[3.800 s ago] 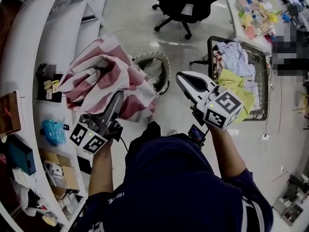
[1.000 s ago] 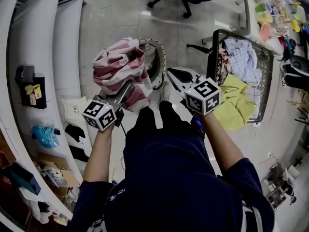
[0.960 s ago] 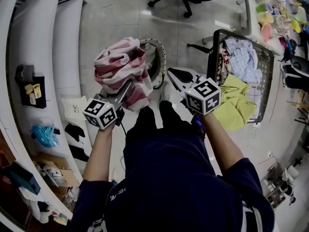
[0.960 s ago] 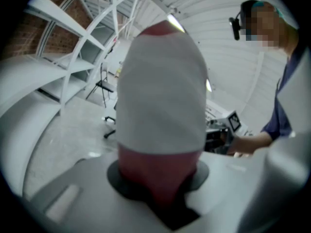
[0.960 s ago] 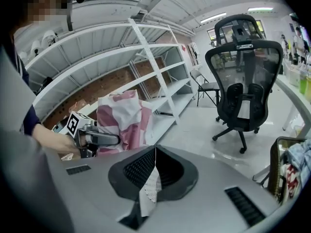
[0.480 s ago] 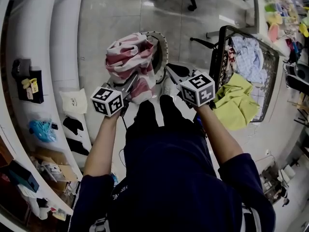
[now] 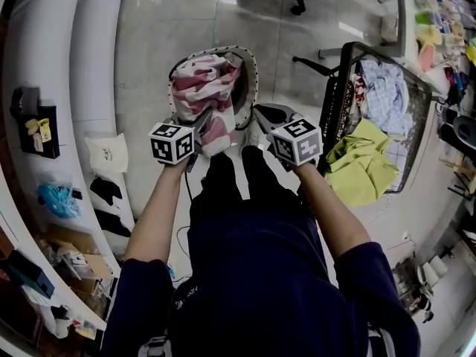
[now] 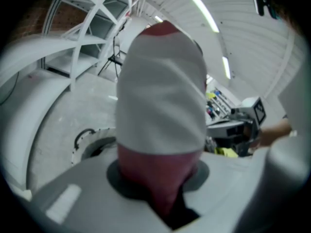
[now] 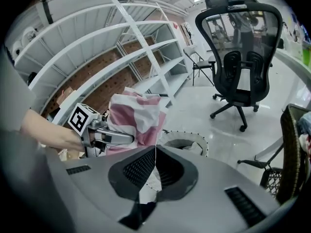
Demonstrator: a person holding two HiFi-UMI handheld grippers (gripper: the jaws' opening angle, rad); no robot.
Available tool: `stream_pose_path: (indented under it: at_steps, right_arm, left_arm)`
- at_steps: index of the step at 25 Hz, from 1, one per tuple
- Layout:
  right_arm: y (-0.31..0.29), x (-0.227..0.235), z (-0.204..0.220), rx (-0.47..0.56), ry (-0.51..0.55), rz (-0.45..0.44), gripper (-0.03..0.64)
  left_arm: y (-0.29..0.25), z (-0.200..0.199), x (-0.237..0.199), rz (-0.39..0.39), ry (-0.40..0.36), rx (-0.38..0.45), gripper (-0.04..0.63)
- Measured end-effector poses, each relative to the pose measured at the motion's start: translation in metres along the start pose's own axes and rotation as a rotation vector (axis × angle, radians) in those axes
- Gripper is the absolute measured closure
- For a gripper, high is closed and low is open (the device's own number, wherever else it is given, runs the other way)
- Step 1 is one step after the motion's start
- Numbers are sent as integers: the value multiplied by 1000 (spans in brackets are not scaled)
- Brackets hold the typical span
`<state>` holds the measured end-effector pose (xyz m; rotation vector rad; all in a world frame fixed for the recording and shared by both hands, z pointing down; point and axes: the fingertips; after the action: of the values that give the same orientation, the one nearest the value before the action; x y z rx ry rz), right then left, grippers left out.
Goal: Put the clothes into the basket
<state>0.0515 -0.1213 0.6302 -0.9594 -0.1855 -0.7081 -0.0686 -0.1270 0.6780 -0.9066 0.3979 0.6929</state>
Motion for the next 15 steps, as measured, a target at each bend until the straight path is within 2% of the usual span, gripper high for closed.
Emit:
stream_pose_path:
  at_steps: [6, 15]
  right_arm:
    - [-9, 8, 9, -25, -9, -1, 609]
    - [-13, 13, 11, -32, -20, -11, 609]
  left_arm:
    - [-29, 28, -23, -59, 14, -102, 494]
    - [-59, 45, -44, -105, -51, -195, 489]
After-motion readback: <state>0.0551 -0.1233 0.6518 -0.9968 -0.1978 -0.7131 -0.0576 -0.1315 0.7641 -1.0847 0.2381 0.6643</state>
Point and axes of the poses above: the fingertips, and each gripper's own axes: y backward along the fingers, x to its right, z out of its underside, and after that the axes turned 5 degrees about x, right-handed
